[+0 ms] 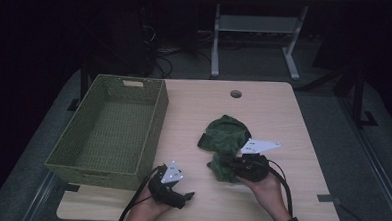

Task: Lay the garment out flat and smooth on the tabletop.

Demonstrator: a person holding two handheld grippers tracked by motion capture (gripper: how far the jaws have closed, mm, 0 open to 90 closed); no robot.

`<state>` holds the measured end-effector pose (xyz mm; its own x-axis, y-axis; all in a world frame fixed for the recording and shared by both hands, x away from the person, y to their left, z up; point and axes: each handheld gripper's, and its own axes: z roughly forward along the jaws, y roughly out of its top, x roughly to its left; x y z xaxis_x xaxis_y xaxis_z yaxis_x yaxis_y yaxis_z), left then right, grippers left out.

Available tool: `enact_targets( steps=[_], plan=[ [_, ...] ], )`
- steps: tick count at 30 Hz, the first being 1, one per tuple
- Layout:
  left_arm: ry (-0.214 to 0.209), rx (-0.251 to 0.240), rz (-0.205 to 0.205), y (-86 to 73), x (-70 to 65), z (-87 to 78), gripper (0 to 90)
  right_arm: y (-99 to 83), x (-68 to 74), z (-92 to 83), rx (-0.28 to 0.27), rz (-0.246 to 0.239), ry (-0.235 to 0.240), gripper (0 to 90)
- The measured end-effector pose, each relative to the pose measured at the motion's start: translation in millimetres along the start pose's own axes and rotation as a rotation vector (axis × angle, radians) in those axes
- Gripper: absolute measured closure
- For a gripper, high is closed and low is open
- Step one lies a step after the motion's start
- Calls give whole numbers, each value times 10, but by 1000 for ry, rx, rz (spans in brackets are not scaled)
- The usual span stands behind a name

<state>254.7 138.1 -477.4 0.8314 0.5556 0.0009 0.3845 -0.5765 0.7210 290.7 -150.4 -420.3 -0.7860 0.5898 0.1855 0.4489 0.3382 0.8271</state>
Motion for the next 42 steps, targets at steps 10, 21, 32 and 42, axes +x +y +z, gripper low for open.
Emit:
enact_targets(
  steps=[10, 21, 32, 42],
  plan=[
    [-2, 4, 1, 1, 1, -1, 131, -200, -233, -250, 24, 43, -113, 768],
    [-2, 0, 0, 5, 2, 5, 130, -8, -204, -221, -10, -17, -114, 868],
    [-4, 4, 3, 5, 3, 3, 127, -186, -350, 175, 156, -3, -136, 879],
    [-4, 3, 2, 5, 5, 4, 128, -225, -403, 164, 161, 19, -144, 833]
  ],
)
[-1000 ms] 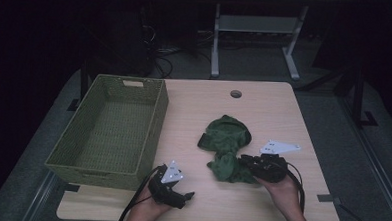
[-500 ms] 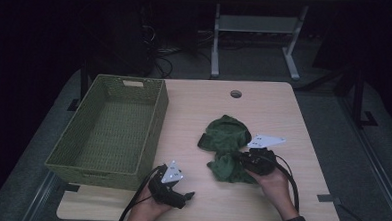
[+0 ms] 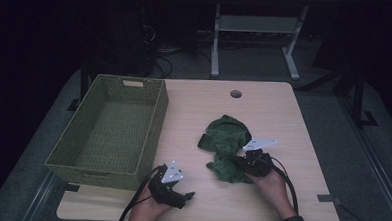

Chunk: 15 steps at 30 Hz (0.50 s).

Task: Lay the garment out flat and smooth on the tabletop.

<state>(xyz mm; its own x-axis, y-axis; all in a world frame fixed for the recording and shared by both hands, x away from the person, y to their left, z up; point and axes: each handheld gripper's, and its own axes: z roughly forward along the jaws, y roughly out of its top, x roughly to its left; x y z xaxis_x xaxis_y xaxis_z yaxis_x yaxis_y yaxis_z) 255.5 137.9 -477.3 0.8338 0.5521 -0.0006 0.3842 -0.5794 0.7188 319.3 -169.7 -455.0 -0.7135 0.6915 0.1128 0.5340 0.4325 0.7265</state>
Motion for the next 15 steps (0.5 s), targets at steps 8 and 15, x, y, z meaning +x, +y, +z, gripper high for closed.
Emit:
enact_targets(
  steps=[8, 15],
  plan=[
    [-5, 1, 7, 2, 20, -2, 134, -32, -85, -226, -57, -9, -46, 734],
    [-9, -1, 7, 1, 22, 0, 136, -159, -238, -540, -100, 61, -84, 710]
  ],
)
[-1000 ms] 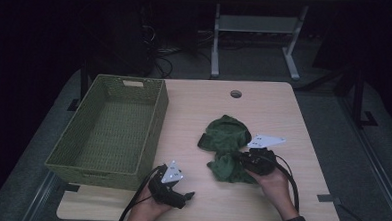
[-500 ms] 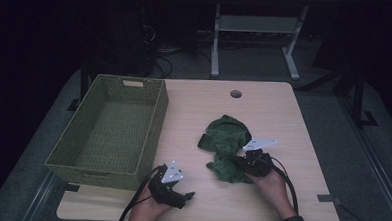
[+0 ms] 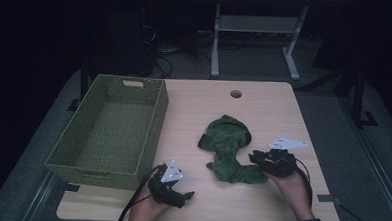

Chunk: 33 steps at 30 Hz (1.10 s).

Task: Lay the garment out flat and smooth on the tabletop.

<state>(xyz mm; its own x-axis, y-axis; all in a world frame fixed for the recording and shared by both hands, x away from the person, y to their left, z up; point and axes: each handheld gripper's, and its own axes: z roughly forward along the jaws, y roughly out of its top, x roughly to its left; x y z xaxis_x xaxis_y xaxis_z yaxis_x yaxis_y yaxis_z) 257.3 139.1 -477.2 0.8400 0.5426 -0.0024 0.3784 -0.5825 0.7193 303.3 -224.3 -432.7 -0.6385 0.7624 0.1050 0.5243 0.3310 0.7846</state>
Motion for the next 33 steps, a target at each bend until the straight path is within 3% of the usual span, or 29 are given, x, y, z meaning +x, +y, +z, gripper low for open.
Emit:
enact_targets(
  steps=[5, 7, 12, 16, 24, 33],
  plan=[
    [-1, 0, 1, 0, 2, 0, 136, -85, -112, -156, 15, 25, -16, 646],
    [-2, 0, 1, 0, 3, 0, 136, -122, -147, -219, 15, 14, -34, 631],
    [-3, 0, 2, 1, 4, 0, 136, -248, -231, -382, 29, 44, -36, 598],
    [-3, 2, 3, 1, 4, -1, 135, -402, -243, -476, 36, 36, -25, 576],
    [-3, 4, 3, 2, 4, -2, 136, -672, -212, -449, 99, 48, 31, 574],
    [-2, 4, 3, 2, 5, -2, 136, -673, -203, -335, 103, 46, 99, 600]
  ],
)
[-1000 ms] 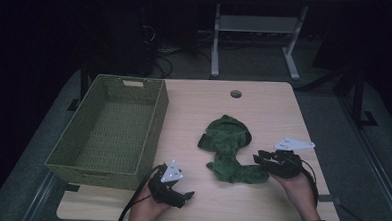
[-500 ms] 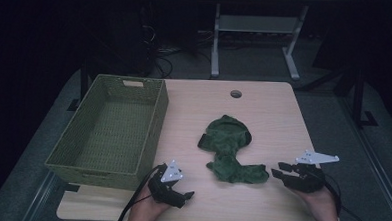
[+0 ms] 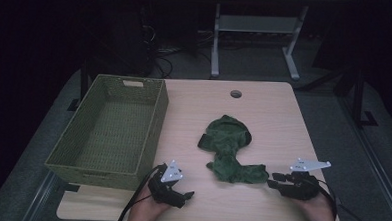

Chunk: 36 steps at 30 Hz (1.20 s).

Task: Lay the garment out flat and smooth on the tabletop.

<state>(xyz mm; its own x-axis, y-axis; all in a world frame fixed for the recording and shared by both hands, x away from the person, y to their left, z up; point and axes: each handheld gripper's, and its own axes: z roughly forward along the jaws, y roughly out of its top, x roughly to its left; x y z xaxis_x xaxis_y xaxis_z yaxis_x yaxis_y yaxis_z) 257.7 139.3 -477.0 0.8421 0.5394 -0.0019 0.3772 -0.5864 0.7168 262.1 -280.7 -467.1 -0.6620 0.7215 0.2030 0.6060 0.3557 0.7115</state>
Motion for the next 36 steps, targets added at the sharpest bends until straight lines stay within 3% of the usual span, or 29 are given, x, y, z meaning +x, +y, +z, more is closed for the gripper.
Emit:
enact_targets(
  steps=[6, 10, 16, 21, 29, 36],
  plan=[
    [0, 0, 0, 0, 0, 1, 136, 39, -10, 66, 3, 17, 27, 643],
    [0, -1, 0, 1, 0, 1, 136, 55, -8, 143, 42, 26, 30, 799],
    [-1, -3, -1, 1, -1, 4, 136, 112, 22, 64, 5, 15, 14, 834],
    [-1, -3, -1, 3, 0, 6, 136, 203, 78, -33, -32, -37, 11, 833],
    [-1, -2, 1, 8, 2, 11, 136, 455, 248, -86, -97, -137, 56, 833],
    [-1, -5, -3, 9, 0, 13, 136, 699, 409, 17, -90, -222, 93, 832]
  ],
)
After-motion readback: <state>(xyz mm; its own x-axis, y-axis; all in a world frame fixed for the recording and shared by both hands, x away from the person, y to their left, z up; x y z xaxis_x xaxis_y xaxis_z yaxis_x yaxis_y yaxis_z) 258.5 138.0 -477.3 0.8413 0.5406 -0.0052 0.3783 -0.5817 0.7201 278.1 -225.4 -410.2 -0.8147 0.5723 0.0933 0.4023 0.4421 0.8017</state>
